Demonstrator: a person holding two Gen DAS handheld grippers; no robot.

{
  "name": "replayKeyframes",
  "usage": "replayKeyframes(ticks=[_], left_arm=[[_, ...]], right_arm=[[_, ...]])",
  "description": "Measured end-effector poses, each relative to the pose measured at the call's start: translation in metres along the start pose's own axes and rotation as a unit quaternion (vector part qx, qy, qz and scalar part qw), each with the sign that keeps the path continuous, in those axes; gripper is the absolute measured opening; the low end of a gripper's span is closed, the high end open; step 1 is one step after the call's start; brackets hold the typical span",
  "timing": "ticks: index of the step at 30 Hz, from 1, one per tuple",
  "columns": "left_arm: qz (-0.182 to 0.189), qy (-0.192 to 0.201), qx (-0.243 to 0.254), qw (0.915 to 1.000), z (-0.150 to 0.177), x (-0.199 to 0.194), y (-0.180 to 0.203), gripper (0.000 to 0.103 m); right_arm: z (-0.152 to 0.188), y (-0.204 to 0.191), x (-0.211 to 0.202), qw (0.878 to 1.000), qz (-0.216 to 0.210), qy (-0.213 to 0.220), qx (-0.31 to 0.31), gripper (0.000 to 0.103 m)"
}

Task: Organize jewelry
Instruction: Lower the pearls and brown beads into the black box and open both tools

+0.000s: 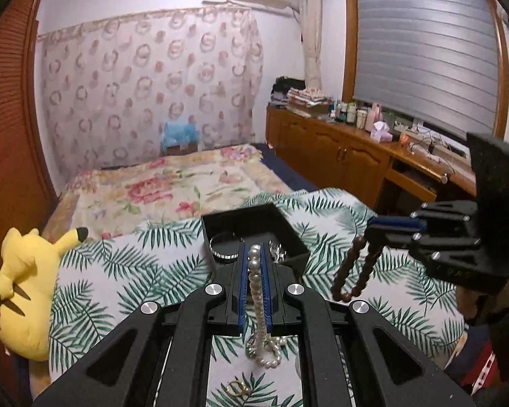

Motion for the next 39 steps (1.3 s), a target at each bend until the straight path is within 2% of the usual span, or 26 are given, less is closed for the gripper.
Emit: replayKeyframes(ticks=[12,26,32,39], left_arm=[[0.002,0.037,0.015,0.9992,-0.037,-0.018,0.007,0.006],[0.003,0.078,0.035,0.9963,-0.106,-0.013,0.014,0.006],[0.004,0.074,0.032,0.9967,-0.118,0.007,0.007,0.006],[0.008,0.037,0.021,0.9991,-0.11,0.052,-0.008,0.006]], right_arm=[[-0.011,0.007,-0.004,1.0,0.005,0.008,0.0,0.014],[-0.046,0.032,0.003,1.0,-0.001,0.03,0.006,0.014],[-0.061,0.044,0.013,0.999,-0.007,0.032,0.004,0.014],[-0.075,0.053,0.028,0.999,-0.021,0.035,0.005,0.014]])
Point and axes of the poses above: each gripper's, at about its wrist camera, not at the fingertips, and x roughly the way its jaws point, y to its right, z to its underside, the point moved 3 cm from there along x, roughly the way its jaws point, and after that the axes turned 2 degrees about z, right-handed, at the moved point
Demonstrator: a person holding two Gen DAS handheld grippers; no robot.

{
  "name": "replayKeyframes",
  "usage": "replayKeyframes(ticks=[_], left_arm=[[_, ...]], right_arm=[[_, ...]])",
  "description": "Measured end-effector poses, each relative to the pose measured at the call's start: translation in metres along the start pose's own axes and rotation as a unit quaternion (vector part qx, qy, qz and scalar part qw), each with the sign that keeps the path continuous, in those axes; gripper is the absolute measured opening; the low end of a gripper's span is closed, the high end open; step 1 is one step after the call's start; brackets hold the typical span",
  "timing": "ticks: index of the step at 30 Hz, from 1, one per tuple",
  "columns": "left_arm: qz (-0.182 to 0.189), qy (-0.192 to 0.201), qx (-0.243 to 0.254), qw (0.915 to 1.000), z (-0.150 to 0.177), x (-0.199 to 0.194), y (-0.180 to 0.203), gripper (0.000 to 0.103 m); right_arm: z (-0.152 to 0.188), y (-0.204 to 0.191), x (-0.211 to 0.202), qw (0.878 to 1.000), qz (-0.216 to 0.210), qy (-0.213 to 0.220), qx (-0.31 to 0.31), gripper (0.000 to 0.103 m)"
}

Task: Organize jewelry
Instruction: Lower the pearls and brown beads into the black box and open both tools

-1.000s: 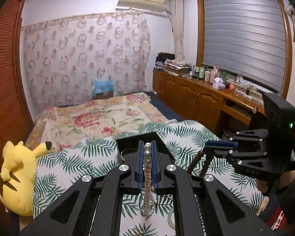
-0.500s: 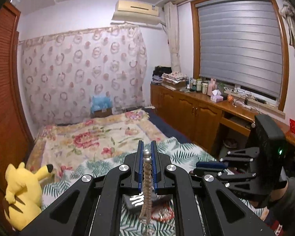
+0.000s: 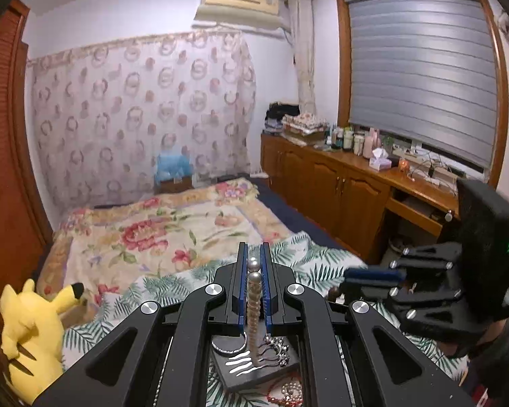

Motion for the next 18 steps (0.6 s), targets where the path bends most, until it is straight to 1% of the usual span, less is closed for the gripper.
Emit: replayKeyframes(ticks=[2,5,11,13,18], left_arm=[[0.002,-0.015,-0.003,0.9999,0.01,0.011,-0.003,0.006],[0.005,-0.046,-0.014,0.9988,0.035,0.032,-0.011,0.006],[-0.001,-0.09,-0.037,0.9952,0.076,0.063,-0.025,0.006],[-0.001,-0.099,-0.043,0.9941,0.083,0.069,-0.027,0.007],[-0.024,-0.112,-0.047,0.9924,0.098,0.078,-0.033,0.008]], right_arm=[[-0.003,0.002,0.007,1.0,-0.004,0.0,0.001,0.014],[-0.007,0.003,0.019,1.0,-0.01,-0.002,0.002,0.014],[-0.009,0.004,0.051,1.0,-0.021,-0.019,0.003,0.014],[-0.005,0.004,0.063,0.999,-0.024,-0.028,0.003,0.014],[0.009,0.002,0.097,0.998,-0.022,-0.055,0.006,0.015]])
Point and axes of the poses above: each gripper's, at about its wrist camera, not at the fingertips, and x roughly the way its jaws point, y to its right, z to its underside, the point moved 3 cm from there along x, roughly the way its jaws point, and after that the axes turned 2 degrees about z, right-handed, at the moved point
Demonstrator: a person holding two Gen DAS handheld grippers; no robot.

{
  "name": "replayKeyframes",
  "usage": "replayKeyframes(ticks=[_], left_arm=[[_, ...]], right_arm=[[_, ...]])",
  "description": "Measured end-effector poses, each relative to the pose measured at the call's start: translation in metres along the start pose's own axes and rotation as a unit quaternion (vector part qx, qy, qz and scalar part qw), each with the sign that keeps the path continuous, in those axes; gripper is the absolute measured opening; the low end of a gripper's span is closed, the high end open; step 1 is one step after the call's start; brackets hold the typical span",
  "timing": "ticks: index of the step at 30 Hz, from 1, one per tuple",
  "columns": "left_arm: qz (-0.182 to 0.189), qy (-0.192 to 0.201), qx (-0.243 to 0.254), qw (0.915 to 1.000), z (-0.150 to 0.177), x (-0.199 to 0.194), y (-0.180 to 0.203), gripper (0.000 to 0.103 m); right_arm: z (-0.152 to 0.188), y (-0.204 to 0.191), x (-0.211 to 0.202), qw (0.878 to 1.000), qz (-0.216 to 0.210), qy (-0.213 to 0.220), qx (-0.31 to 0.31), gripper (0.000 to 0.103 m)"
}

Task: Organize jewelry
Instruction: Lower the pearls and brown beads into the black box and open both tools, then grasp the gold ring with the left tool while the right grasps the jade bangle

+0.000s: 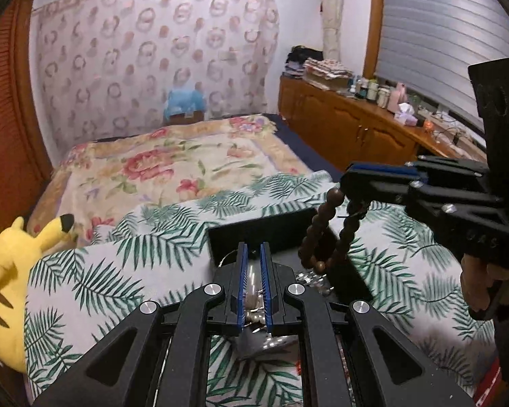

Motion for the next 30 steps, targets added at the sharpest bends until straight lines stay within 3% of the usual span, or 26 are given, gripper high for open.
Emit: replayKeyframes(ticks=[3,7,9,11,15,17,22,30], left_arm=[[-0.008,-0.002,-0.006,0.9999,0.008,0.0,-0.004,0.031],[-0.015,-0.004,-0.012,0.9998,0.019,-0.005,-0.008,0.035],[-0.021,-0.005,-0.013,0.9997,0.023,-0.009,-0.009,0.037],[-0.026,-0.005,-0.016,0.9995,0.028,-0.015,-0.01,0.051],[-0.032,-0.006,-0.015,0.9994,0.038,-0.025,-0.009,0.057],[-0.035,-0.004,-0.014,0.9993,0.043,-0.031,-0.007,0.065],[-0.04,0.004,-0.012,0.9991,0.06,-0.048,-0.001,0.074],[-0.043,0.001,-0.021,0.9988,0.094,-0.07,0.003,0.074]], right_arm=[[0.008,-0.001,0.016,1.0,0.003,-0.015,0.005,0.015],[0.015,-0.001,0.02,1.0,0.008,-0.018,0.011,0.017],[0.017,-0.002,0.017,1.0,0.011,-0.015,0.011,0.026],[0.019,-0.005,0.01,1.0,0.014,-0.011,0.011,0.026],[0.03,-0.011,-0.008,1.0,0.015,-0.006,0.014,0.026],[0.041,-0.015,-0.017,1.0,0.016,-0.007,0.015,0.026],[0.075,-0.027,-0.038,1.0,0.018,-0.009,0.022,0.026],[0.129,-0.044,-0.061,0.998,0.022,-0.033,0.039,0.026]])
Point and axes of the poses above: each gripper's, at about its wrist camera, not at the fingertips, and x roughly the way its jaws point, y to its right, z to its underside, the point moved 3 cm from there along x, roughly the way its jaws point, and after that the axes turned 2 degrees about z, right-handed, at the moved point
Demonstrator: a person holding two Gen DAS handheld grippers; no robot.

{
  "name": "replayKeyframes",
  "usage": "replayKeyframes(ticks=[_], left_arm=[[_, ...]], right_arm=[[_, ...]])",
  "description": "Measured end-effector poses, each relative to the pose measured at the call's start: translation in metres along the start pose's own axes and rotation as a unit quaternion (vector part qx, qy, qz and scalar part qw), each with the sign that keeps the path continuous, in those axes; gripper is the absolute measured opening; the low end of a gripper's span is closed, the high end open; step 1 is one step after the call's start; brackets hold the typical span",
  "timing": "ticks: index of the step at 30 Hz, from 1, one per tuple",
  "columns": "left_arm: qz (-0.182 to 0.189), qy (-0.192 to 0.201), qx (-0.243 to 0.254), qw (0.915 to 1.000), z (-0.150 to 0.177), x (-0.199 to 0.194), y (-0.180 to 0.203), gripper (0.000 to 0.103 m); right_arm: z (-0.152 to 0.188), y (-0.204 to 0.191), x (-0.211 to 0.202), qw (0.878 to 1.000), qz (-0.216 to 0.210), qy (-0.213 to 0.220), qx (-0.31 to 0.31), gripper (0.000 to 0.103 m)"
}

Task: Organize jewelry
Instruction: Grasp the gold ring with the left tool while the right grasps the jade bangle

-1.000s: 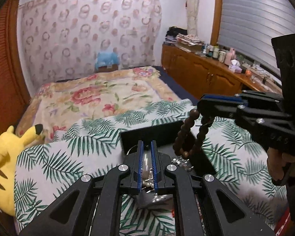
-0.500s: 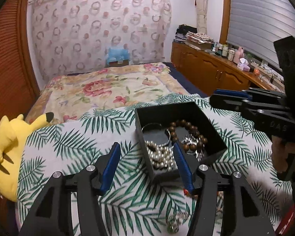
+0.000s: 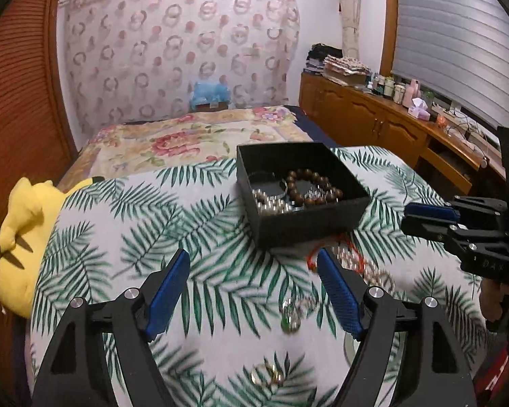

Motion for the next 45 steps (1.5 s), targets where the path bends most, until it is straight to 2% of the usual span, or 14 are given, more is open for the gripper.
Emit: replayKeyframes(ticks=[5,8,11,14,18,25,31,34,43,45], left_arm=[[-0.001,0.002,-0.007,1.0,0.019,-0.016,-0.003,0.074],[0.005,-0.002,-0.013,0.9999,0.032,-0.024,-0.008,0.074],[0.011,-0.011,-0.017,0.9997,0.048,-0.028,-0.012,0.074],[0.016,-0.028,-0.017,0.9994,0.062,-0.028,-0.013,0.074],[0.017,-0.044,-0.012,0.9988,0.079,-0.025,-0.012,0.073],[0.027,-0.061,-0.002,0.9978,0.088,-0.017,-0.006,0.062],[0.031,-0.072,0.014,0.9969,0.086,-0.009,-0.001,0.054],[0.03,-0.08,0.02,0.9961,0.083,-0.003,0.002,0.043],[0.024,-0.083,0.032,0.9957,0.082,0.003,0.007,0.024],[0.028,-0.082,0.035,0.9957,0.083,0.002,0.008,0.024]], right_arm=[[0.029,-0.014,-0.007,1.0,-0.005,-0.017,0.008,0.027],[0.041,-0.029,-0.004,1.0,-0.01,-0.026,0.002,0.042],[0.049,-0.044,0.0,0.999,-0.014,-0.039,-0.012,0.046],[0.058,-0.057,0.009,0.998,-0.013,-0.057,-0.032,0.06],[0.059,-0.069,0.017,0.996,-0.013,-0.073,-0.052,0.073],[0.063,-0.077,0.032,0.992,-0.005,-0.103,-0.067,0.075],[0.064,-0.082,0.034,0.99,0.012,-0.104,-0.091,0.077],[0.065,-0.082,0.033,0.991,0.012,-0.103,-0.09,0.077],[0.064,-0.08,0.03,0.991,0.009,-0.1,-0.084,0.075],[0.065,-0.08,0.029,0.992,0.005,-0.099,-0.081,0.075]])
Point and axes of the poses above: each gripper's, at about its wrist camera, not at the fingertips, and x roughly the way its jaws point, y to its right, z to its underside, the point moved 3 cm from there along x, roughly the way its jaws point, and after that the axes turned 2 degrees about z, right-handed, at the moved point
